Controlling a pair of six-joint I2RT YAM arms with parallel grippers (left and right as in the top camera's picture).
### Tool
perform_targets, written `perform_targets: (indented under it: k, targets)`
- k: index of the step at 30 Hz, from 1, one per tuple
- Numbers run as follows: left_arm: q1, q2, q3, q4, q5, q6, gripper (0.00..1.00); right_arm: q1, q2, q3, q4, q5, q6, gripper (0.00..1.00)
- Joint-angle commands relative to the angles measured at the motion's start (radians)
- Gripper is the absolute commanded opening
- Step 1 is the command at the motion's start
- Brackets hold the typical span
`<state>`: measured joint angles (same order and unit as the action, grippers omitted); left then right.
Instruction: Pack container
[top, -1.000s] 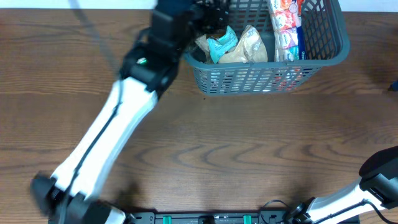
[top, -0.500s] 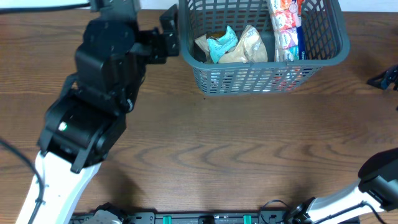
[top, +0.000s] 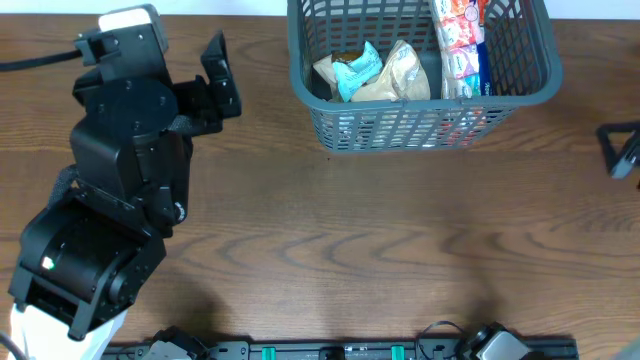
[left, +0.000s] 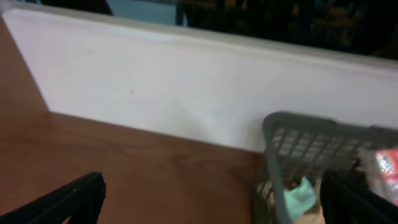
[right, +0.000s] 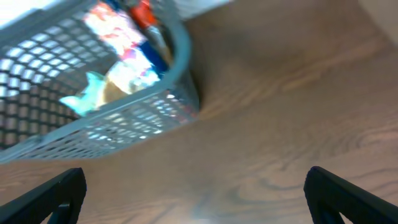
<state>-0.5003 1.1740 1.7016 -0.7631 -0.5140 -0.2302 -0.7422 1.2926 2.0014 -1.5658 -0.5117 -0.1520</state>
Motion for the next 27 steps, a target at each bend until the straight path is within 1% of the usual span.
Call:
perform_targets:
  k: [1,6,10,18,22,25,27]
  targets:
    - [0.001,0.003,0.011,-0.038,-0.029,0.013,0.99,-0.002,-0.061,0.0,-0.022,-0.063,-0.021,0.99]
    - [0.001,0.009,0.011,-0.056,-0.029,0.013,0.99,-0.002,-0.142,0.0,-0.071,-0.1,-0.021,0.99]
    - [0.001,0.009,0.011,-0.07,-0.029,0.013,0.99,-0.002,-0.17,-0.001,-0.132,-0.132,-0.021,0.99]
    - [0.001,0.009,0.011,-0.07,-0.029,0.012,0.99,0.024,-0.206,-0.002,-0.132,-0.195,-0.013,0.99]
    - [0.001,0.009,0.011,-0.071,-0.029,0.012,0.99,0.024,-0.212,-0.002,-0.132,-0.301,-0.006,0.99]
    - [0.001,0.009,0.011,-0.07,-0.029,0.012,0.99,0.024,-0.225,-0.002,-0.132,-0.389,0.027,0.99]
    - [0.001,0.009,0.011,-0.07,-0.029,0.012,0.99,0.024,-0.236,-0.002,-0.132,-0.413,0.064,0.99]
